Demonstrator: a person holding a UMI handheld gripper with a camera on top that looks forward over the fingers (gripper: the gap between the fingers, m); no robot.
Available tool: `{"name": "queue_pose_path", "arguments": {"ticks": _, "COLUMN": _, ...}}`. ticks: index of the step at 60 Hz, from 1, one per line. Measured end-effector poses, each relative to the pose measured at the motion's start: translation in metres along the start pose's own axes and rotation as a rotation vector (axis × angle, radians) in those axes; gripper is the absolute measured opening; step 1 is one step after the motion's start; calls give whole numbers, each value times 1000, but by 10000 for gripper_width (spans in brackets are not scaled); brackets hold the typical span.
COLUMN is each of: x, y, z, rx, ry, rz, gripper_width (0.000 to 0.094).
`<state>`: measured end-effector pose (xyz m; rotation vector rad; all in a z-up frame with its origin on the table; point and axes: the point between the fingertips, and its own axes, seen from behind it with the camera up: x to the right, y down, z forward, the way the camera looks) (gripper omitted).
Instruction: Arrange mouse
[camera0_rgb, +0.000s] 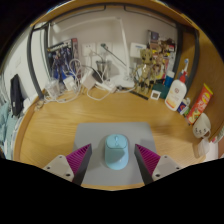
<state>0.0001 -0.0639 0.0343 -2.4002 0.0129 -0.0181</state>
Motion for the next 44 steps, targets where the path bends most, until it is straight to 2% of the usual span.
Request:
{"name": "queue_pose_path", "arguments": {"ticks": 23, "x": 11, "y": -80, "z": -138, "rx": 198, "ry": 38, "rz": -29, "gripper_width": 856}}
{"name": "queue_pose_path", "arguments": {"ticks": 31, "x": 10, "y": -84, "z": -167, "rx": 237, "ry": 36, "rz": -33, "gripper_width": 856}}
{"name": "queue_pose_path", "arguments": {"ticks": 44, "x": 7, "y": -70, "z": -187, "rx": 239, "ry": 30, "rz": -51, "gripper_width": 853}}
